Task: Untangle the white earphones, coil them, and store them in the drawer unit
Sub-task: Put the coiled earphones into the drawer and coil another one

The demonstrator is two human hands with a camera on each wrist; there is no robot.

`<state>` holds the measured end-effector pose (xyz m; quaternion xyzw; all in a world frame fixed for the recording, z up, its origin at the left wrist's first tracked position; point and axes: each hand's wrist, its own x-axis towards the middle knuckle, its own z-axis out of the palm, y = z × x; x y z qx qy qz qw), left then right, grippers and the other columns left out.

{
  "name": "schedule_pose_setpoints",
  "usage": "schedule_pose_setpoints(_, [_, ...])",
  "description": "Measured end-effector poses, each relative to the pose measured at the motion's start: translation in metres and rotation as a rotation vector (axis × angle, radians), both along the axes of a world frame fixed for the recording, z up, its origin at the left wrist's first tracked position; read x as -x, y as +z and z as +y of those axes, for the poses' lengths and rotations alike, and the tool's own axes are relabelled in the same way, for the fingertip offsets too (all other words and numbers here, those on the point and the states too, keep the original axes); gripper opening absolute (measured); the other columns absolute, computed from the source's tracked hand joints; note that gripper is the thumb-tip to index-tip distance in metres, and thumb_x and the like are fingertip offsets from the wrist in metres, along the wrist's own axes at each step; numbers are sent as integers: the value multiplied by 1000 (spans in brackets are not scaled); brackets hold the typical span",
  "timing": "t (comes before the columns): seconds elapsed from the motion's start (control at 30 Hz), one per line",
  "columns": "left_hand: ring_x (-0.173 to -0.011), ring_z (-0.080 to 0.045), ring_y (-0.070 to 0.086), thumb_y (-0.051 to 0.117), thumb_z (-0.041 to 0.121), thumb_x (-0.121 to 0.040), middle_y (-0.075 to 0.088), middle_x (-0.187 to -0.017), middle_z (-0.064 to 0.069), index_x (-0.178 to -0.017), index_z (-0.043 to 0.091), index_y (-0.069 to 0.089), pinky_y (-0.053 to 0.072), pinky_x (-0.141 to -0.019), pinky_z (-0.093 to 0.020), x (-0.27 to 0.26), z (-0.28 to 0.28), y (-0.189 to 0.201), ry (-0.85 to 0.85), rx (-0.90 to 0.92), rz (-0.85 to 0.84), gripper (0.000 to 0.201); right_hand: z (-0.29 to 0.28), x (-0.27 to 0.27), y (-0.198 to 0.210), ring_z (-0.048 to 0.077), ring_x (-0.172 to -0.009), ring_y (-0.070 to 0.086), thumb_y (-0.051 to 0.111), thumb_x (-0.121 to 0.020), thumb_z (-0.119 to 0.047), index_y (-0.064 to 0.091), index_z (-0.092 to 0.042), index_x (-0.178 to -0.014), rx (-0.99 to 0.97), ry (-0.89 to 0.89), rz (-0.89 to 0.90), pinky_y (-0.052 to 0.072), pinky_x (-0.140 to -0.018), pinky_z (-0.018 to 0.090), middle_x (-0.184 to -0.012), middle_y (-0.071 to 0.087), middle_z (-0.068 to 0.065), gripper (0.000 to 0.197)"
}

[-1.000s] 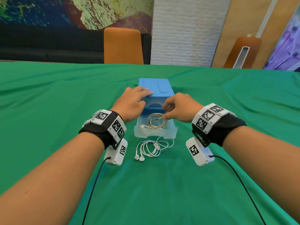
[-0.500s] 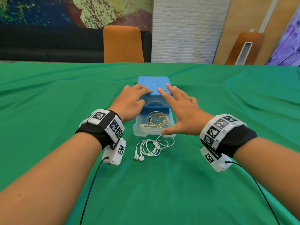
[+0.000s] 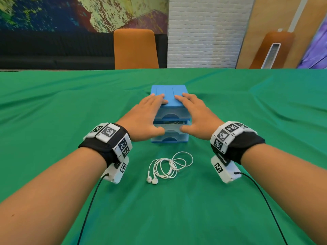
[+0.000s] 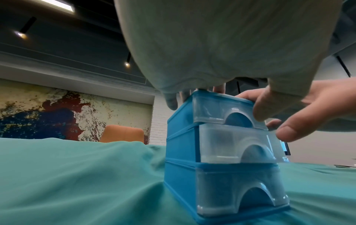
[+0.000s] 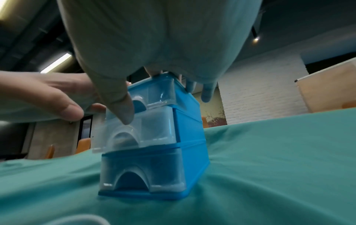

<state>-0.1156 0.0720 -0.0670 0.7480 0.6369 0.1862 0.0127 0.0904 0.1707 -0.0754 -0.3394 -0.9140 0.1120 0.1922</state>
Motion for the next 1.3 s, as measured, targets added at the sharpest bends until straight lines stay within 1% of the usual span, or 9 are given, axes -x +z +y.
schedule_pose_setpoints(0.13, [-146,-19,22,68,45,-72,29,-158,1,-145,20,35,30,-117,-42,1,3,-2,-17,-41,3,84,3,-2,0,23,-146,24,73,-81,-29,26,-28,-155,34,19,70,28,-118,46,-160,20,0,88])
schedule_pose_setpoints(0.23, [-142,-19,25,76,41,-74,33,-155,3,-143,20,37,33,-114,-39,1,5,-3,-7,-74,47,82,4,-2,-1,24,-145,26,73,-80,-27,28,-28,-154,19,28,75,29,-117,42,-158,23,1,87])
schedule_pose_setpoints(0.37, [-131,-20,32,76,43,-73,39,-144,7,-137,22,38,43,-103,-46,-2,7,-4,18,-112,96,78,5,-1,-3,25,-142,29,74,-76,-28,29,-28,-154,-1,23,69,32,-116,45,-155,25,1,90])
schedule_pose_setpoints(0.43, [-126,-21,34,76,41,-73,40,-139,7,-135,24,39,47,-97,-49,-2,9,-5,28,-131,118,75,5,0,-4,26,-140,31,74,-75,-26,29,-28,-153,-28,12,56,35,-114,48,-153,26,1,91])
schedule_pose_setpoints(0.57, [-118,-22,36,76,36,-73,42,-132,8,-130,25,40,49,-90,-49,-2,13,-6,49,-163,123,69,7,1,-7,26,-135,35,74,-74,-25,31,-28,-151,-62,-2,59,39,-109,48,-149,29,0,89])
schedule_pose_setpoints(0.83, [-114,-23,37,76,32,-75,44,-130,8,-128,25,42,49,-86,-49,-2,16,-9,63,-195,127,64,7,6,-11,27,-123,42,75,-71,-19,40,-26,-143,-129,-14,130,44,-103,46,-136,39,0,80])
schedule_pose_setpoints(1.1, [-113,-22,38,78,31,-78,43,-130,10,-128,26,42,50,-84,-49,-2,16,-8,73,-201,137,62,5,6,-7,26,-122,41,77,-73,-20,40,-27,-142,-140,-29,92,44,-102,41,-134,39,-1,79])
schedule_pose_setpoints(1.23, [-115,-22,37,77,29,-79,43,-131,10,-129,27,41,51,-82,-49,-7,14,-5,101,-178,134,61,3,9,-5,27,-121,41,77,-73,-21,39,-27,-142,-139,-57,67,47,-98,44,-133,39,-1,79])
schedule_pose_setpoints(1.3, [-119,-22,36,75,29,-81,42,-134,9,-131,26,40,50,-86,-49,-9,12,-5,101,-150,113,62,1,10,-3,28,-121,41,76,-74,-21,37,-26,-143,-128,-76,42,48,-96,46,-134,38,0,79])
